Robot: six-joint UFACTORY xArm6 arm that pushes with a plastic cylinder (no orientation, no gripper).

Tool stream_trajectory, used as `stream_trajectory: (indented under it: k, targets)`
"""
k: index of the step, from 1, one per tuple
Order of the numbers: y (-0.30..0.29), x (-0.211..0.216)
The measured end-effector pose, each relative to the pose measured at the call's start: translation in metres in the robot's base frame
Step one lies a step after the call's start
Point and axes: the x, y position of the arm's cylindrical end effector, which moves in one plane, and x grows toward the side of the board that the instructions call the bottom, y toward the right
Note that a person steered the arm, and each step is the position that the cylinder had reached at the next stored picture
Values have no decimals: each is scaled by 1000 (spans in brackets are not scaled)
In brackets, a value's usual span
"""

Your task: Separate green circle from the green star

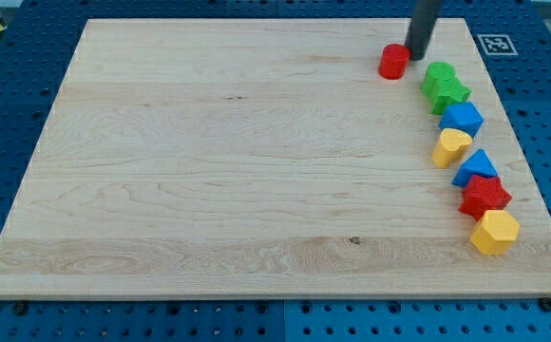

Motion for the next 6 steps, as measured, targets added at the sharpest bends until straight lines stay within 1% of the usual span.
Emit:
stream_trajectory:
  k: [1,2,3,5,6]
  targets:
    - [39,39]
    - [71,42]
    - [70,47]
    - [-9,47]
    - [-36,47]
